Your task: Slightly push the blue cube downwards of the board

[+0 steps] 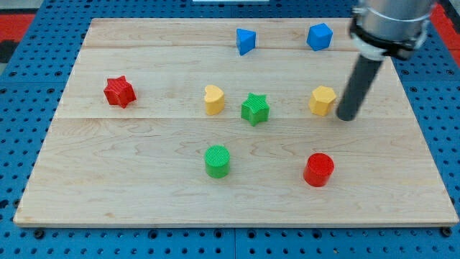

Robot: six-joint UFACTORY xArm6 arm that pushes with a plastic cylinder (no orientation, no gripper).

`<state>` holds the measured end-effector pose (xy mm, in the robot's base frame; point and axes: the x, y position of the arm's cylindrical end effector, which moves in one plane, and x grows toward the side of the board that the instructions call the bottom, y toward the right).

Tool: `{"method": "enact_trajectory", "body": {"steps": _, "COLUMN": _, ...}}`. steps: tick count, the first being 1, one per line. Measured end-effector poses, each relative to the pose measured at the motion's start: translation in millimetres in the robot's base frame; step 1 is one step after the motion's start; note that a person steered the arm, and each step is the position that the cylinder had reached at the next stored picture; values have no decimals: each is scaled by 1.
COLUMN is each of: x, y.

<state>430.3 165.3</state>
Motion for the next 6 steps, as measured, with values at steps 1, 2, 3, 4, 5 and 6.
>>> {"method": "enact_trajectory", "body": {"steps": 1, "x": -41, "y": 2}}
{"method": "enact_trajectory", "body": {"steps": 2, "x": -59, "y": -34}}
{"method": "enact_trajectory", "body": {"steps": 3, "x": -50, "y": -113}}
{"method": "enact_trajectory", "body": {"steps": 4, "x": -53, "y": -72}}
{"method": "enact_trajectory", "body": {"steps": 5, "x": -43, "y": -21}}
{"method": "enact_trajectory", "body": {"steps": 6, "x": -2, "y": -69}}
